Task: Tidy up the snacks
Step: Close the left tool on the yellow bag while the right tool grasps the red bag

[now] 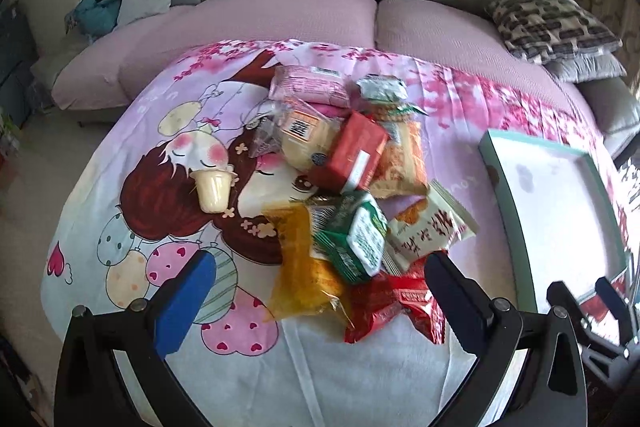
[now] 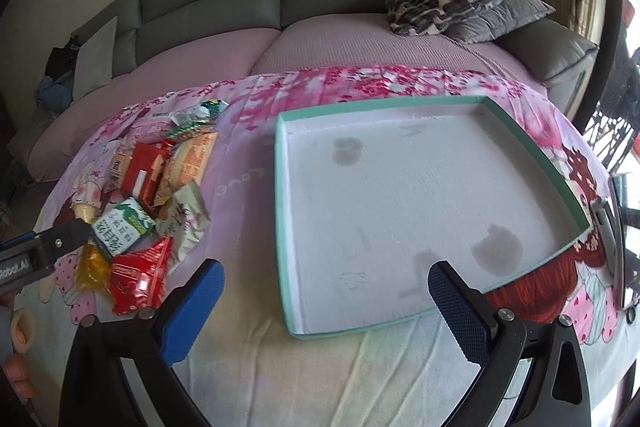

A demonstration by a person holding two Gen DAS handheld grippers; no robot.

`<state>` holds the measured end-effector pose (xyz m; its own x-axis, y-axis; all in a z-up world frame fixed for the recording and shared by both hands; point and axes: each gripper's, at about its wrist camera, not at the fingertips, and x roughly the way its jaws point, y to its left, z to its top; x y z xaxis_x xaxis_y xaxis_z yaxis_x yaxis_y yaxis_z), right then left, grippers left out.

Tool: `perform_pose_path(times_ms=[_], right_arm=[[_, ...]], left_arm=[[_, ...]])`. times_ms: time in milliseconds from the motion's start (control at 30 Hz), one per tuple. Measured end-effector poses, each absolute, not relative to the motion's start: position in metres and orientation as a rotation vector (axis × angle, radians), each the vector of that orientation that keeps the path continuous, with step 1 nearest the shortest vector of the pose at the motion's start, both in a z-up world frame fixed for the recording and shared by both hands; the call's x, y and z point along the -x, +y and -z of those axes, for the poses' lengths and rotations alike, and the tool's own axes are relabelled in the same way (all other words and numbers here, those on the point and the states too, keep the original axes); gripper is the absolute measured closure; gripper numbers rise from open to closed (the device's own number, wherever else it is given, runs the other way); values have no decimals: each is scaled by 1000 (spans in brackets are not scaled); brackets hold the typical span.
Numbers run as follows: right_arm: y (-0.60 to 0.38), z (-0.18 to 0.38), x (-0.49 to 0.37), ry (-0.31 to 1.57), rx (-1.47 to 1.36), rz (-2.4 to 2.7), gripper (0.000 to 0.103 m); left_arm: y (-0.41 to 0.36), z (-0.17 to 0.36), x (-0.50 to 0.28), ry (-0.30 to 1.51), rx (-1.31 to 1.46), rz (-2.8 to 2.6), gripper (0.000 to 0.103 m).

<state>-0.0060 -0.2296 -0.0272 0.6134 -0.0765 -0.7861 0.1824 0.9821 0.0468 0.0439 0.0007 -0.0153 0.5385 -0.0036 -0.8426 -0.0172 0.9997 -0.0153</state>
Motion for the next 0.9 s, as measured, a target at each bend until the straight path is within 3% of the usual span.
perform_pose_path(times_ms=[567,900], right_arm=[[-138,51,-34,1001,-70,-97,0],[-110,73,-49,1057,-19,-177,0]], left_arm=[[59,47,-56,1101,238,-58,0],[55,67,-63,1144,187,-75,0]])
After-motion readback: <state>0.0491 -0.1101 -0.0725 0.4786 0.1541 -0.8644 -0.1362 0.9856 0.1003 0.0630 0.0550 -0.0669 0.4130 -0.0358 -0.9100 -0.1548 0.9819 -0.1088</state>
